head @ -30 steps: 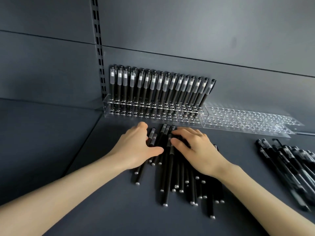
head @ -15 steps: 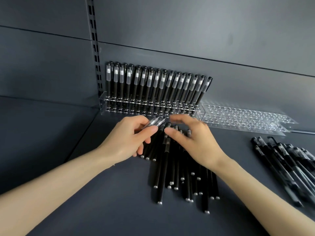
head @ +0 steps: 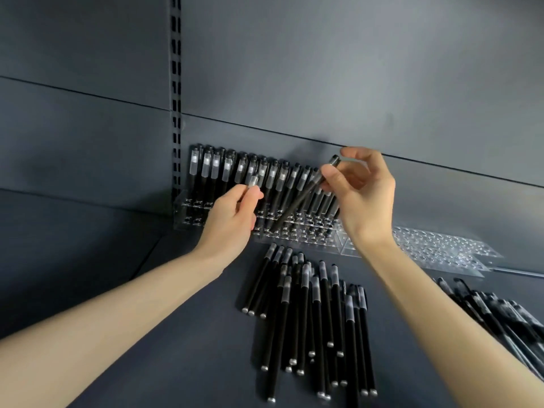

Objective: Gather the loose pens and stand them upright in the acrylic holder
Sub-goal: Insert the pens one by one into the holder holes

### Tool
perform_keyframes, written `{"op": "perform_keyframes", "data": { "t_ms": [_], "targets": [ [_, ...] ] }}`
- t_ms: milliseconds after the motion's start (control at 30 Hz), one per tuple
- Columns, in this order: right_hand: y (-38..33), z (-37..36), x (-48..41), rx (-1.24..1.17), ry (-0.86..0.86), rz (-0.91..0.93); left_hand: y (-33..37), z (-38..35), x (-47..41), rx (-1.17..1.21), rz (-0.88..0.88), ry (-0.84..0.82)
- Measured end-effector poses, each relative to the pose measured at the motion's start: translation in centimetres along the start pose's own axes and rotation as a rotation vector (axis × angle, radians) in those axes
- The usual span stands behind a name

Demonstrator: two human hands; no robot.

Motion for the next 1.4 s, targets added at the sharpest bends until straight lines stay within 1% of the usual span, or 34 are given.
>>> {"op": "perform_keyframes", "data": {
  "t_ms": [100, 233, 333, 433, 600, 700, 833, 933, 1033, 1133, 1300, 1333, 1400],
  "targets": [
    [0.6, -0.4, -1.2, 0.103, 0.042, 0.057, -0.7, -0.3, -0.7, 0.021, 0.019, 0.008],
    [1.7, -1.4, -1.6, 0.188, 0.040, 0.096, -0.9, -0.5, -0.1, 0.130, -0.027, -0.065],
    [2.1, -1.8, -1.5, 0.214, 0.026, 0.118, -1.2, -0.3, -0.2, 0.111, -0.069, -0.046],
    [1.9, -1.8, -1.8, 0.207, 0.053, 0.156, -1.5, -0.3, -0.3, 0.087, -0.084, -0.002],
    [1.9, -2.0, -2.0, 0.225, 0.043, 0.183, -1.7, -0.5, -0.1, 0.138, -0.087, -0.050],
    [2.4, -2.4, -1.9, 0.266, 0.004, 0.189, -1.8, -0.5, 0.0, 0.113, -0.092, -0.037],
    [3.3, -3.0, -1.7, 0.345, -0.098, 0.164, -2.0, -0.6, -0.1, 0.102, -0.064, -0.015],
    [3.7, -3.0, -1.6, 0.389, -0.167, 0.136, -2.3, -0.6, -0.2, 0.099, -0.041, -0.033],
    [3.7, -3.2, -1.4, 0.450, -0.232, 0.157, -2.7, -0.7, -0.2, 0.080, -0.028, -0.059],
    [3.6, -3.2, -1.2, 0.501, -0.247, 0.182, -2.6, -0.9, -0.1, 0.064, -0.026, -0.070],
    [3.2, -2.7, -0.8, 0.513, -0.224, 0.169, -2.5, -0.9, 0.1, 0.038, -0.011, -0.080],
    [3.0, -2.5, -0.6, 0.476, -0.203, 0.142, -2.4, -0.8, 0.1, 0.047, -0.007, -0.082],
    [2.7, -2.3, 0.1, 0.296, -0.195, 0.044, -2.3, -0.9, 0.2, 0.084, 0.007, -0.102]
  ]
}}
Point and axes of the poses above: each hand's wrist, its own x-axis away from the middle knuckle, its own z-axis out of the back of the hand, y = z × x, the point moved 3 cm from there along -x, towards the middle knuckle, and after that the axes turned 9 degrees about z, right-handed, at the moved point
